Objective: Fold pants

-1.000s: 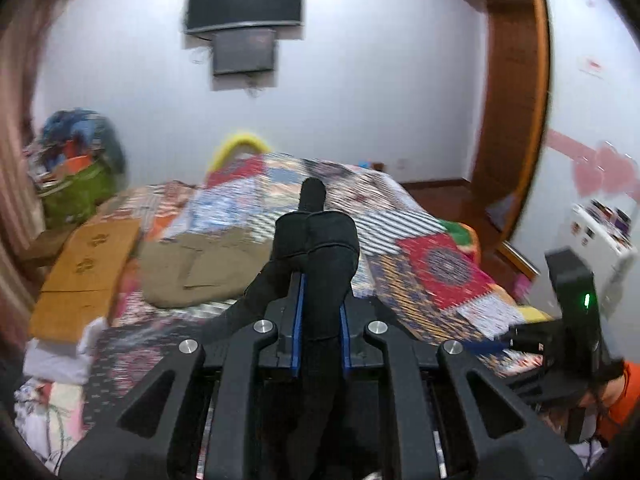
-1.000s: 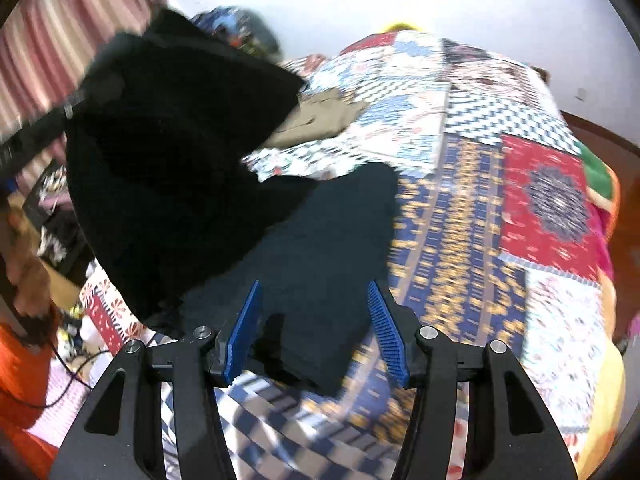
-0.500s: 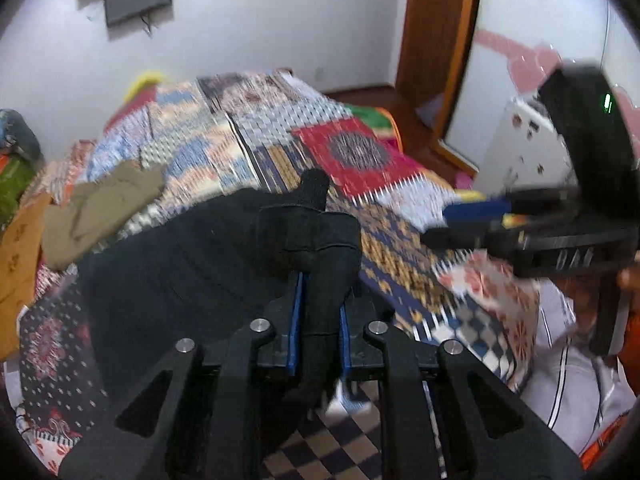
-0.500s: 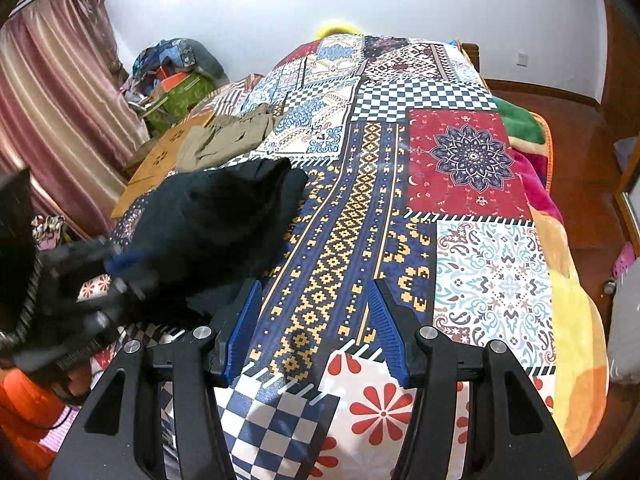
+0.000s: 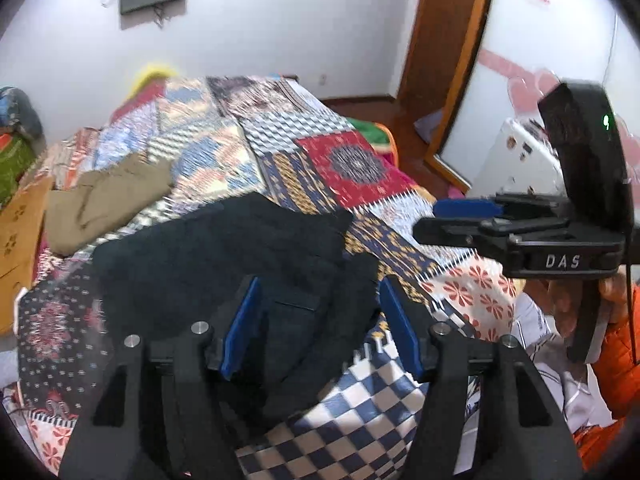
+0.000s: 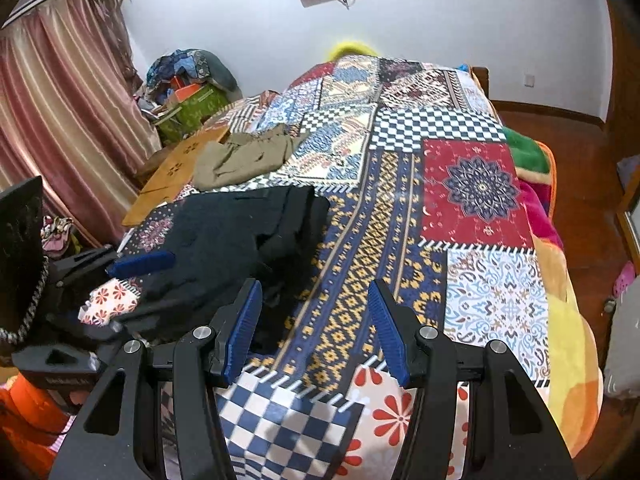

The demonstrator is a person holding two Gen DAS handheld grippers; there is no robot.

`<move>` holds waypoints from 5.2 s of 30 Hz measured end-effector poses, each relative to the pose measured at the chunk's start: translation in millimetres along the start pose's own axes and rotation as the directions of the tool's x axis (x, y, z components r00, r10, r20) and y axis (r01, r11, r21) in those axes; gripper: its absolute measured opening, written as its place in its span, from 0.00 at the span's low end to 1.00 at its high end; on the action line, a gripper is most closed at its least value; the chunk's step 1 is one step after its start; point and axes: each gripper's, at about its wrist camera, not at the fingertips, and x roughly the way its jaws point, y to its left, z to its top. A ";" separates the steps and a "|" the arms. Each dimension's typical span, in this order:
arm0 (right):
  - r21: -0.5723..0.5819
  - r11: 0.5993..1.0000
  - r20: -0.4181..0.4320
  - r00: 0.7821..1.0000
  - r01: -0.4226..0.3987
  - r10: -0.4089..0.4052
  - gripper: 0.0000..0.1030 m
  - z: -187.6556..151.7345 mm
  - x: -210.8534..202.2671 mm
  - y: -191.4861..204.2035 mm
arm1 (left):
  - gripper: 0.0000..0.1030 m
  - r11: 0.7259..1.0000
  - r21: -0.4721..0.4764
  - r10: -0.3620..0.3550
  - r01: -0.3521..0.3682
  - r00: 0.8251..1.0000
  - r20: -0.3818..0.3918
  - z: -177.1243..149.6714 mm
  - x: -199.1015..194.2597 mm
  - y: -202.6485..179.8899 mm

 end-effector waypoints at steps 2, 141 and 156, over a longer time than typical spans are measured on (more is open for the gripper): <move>-0.010 1.000 -0.001 1.000 -0.010 0.010 0.51 1.4 1.7 5.8 | 0.63 0.999 -0.032 0.039 -0.038 0.999 0.024 1.3 -11.9 16.3; -0.071 0.997 -0.116 0.993 0.017 -0.025 0.42 7.5 103.6 -54.7 | 0.20 0.991 -0.101 0.070 -0.087 0.985 -0.158 128.8 175.7 150.5; -0.004 1.000 -0.137 0.991 0.006 -0.006 0.45 7.0 105.5 -62.2 | 0.43 0.992 -0.036 0.108 -0.122 0.960 -0.259 146.2 215.1 165.0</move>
